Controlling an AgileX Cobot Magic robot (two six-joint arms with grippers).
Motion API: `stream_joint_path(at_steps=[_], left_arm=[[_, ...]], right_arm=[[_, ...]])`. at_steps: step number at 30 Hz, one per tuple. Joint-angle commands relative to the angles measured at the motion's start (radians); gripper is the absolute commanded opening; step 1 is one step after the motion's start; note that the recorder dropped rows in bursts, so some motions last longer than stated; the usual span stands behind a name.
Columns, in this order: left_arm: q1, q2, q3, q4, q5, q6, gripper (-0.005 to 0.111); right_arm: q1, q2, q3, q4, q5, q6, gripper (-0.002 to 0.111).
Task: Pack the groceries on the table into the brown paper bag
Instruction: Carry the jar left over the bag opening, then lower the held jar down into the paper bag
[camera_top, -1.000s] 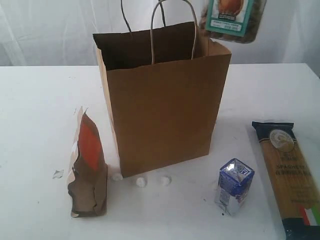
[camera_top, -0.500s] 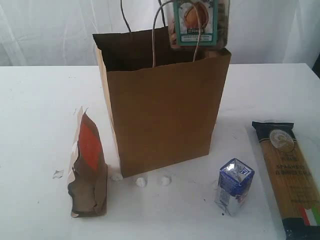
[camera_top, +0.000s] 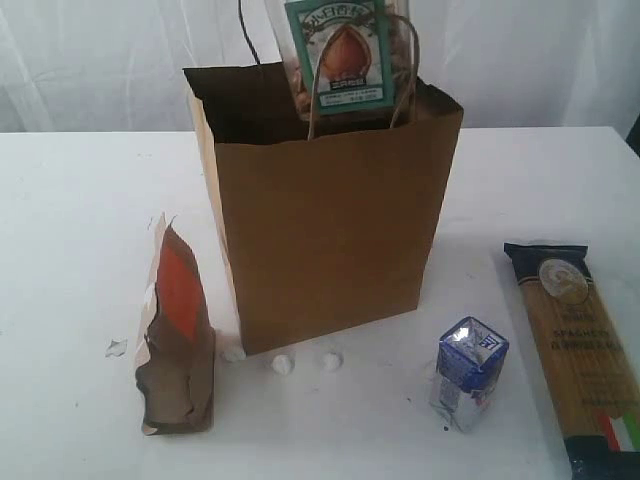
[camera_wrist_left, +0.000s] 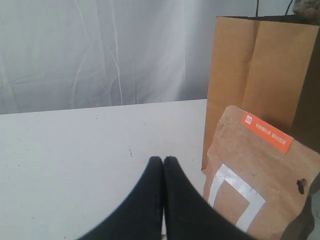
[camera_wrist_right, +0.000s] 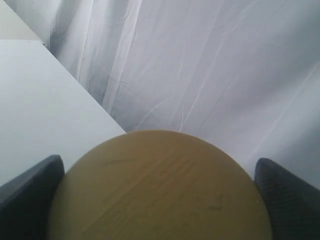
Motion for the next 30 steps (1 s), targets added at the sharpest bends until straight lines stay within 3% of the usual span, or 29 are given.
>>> stream_joint_path(at_steps=[1,19,30], left_arm=[[0.003,-0.004,0.004,-0.007,-0.005,0.002,0.000],[0.003,-0.004,0.004,-0.007,-0.005,0.002,0.000],[0.003,-0.004,0.004,-0.007,-0.005,0.002,0.000]], right_arm=[[0.002,-0.008,-0.009,0.029,0.007,0.013,0.000],[0.002,0.095,0.013,0.076,-0.038,0.053,0.000],[0.002,0.131,0.013,0.115,0.061,0.053,0.000]])
